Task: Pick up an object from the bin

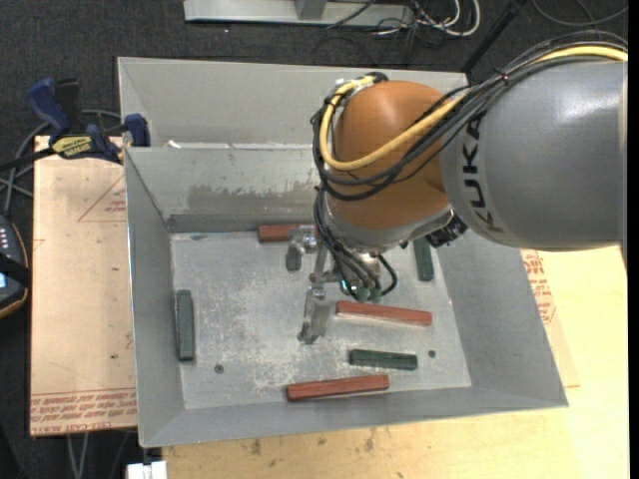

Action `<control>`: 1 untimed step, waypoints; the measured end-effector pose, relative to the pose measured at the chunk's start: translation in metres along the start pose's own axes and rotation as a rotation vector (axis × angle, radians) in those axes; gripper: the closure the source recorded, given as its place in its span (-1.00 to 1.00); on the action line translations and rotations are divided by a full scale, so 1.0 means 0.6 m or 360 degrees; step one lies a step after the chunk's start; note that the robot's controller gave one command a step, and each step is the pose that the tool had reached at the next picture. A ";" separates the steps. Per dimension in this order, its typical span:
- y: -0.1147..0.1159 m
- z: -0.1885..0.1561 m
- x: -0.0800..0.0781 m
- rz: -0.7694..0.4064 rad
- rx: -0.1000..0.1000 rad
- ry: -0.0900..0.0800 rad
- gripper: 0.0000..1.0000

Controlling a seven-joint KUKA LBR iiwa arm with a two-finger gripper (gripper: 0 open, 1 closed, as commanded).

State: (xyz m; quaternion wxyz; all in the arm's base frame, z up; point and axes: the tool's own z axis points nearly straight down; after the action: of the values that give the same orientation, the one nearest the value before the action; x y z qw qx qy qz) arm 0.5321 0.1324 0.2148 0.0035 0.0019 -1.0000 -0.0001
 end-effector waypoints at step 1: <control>-0.132 0.050 0.067 -0.0101 0.0006 -0.0001 -1.00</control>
Offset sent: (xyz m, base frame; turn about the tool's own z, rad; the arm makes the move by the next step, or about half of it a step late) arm -0.0382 -0.0744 -0.0274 -0.0710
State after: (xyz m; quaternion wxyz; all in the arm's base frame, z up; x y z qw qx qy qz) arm 0.4922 0.0531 0.1850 0.0032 0.0336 -0.9994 0.0016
